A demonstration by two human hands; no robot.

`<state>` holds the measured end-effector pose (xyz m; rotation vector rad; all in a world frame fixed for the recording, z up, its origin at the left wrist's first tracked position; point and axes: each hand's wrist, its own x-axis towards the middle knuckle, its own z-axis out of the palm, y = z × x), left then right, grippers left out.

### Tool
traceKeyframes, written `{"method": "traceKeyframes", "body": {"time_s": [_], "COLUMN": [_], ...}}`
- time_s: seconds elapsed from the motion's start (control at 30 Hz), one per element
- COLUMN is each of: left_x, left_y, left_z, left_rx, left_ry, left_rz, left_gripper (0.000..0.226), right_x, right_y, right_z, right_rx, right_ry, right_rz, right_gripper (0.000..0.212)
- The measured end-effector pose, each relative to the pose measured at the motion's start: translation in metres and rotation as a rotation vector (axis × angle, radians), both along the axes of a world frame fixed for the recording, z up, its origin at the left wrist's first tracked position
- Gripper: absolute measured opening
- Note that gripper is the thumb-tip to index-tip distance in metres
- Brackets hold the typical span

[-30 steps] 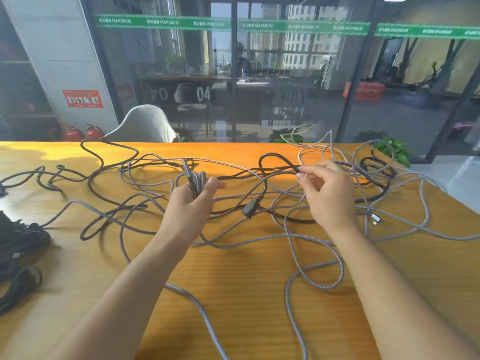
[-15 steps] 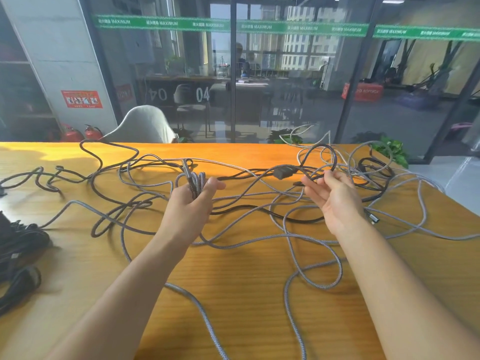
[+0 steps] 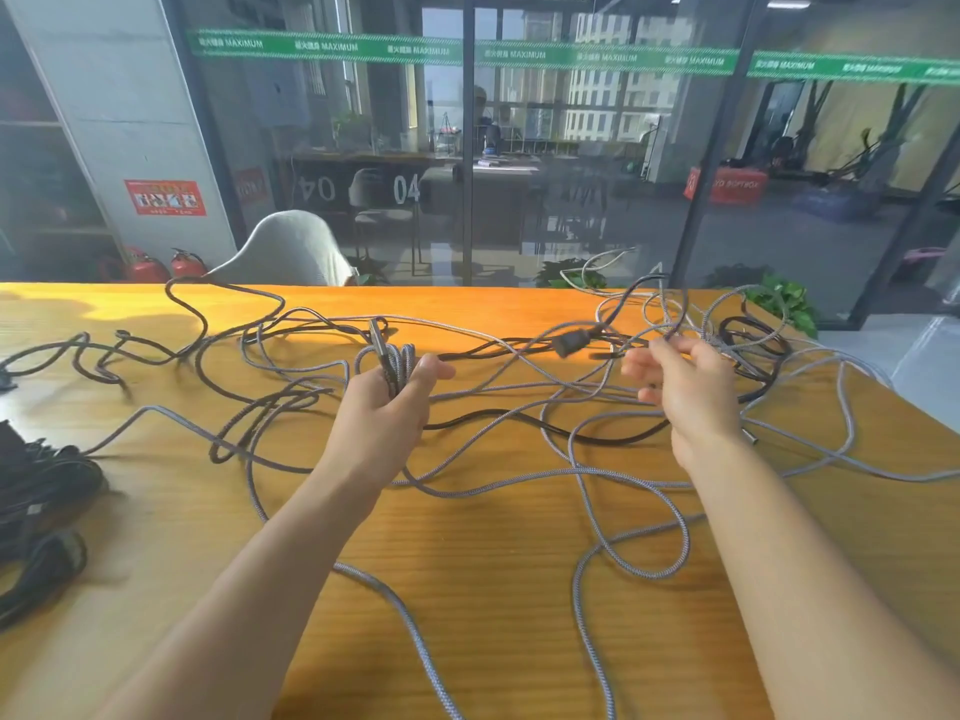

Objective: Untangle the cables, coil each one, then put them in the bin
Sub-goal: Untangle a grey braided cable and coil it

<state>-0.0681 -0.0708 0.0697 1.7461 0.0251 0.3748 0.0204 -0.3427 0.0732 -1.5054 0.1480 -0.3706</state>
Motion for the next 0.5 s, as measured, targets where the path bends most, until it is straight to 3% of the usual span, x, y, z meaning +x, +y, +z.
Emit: {"method": "traceKeyframes", "body": {"time_s": [0.1,0.2,0.37,0.5], "left_x": [0.0,0.0,0.0,0.0], "left_y": [0.0,-0.001,0.0,0.0], "left_z": [0.001,0.001,0.0,0.001], "left_rx": [-0.012,-0.018,-0.017,-0.018], "left_ry": [-0.005,-0.009,-0.003,-0.002], "left_rz": [-0.008,-0.018,-0.025,-0.029], "left_gripper": [0.031,0.031,0.031,0.03], "right_x": [0.002,0.007,0.015,0.008], "right_y": [-0.004,-0.012,-0.023,-0.016], "right_z": [0.0,-0.006,-0.01,0.001], "right_rx": [0.36,0.518,0.411,0.34], "right_ry": [0.044,0.158,0.194,0.086], "right_rz": [0.019,0.033,0.041,0.032], "right_gripper": [0.006,0.012,0.024,0.009]}}
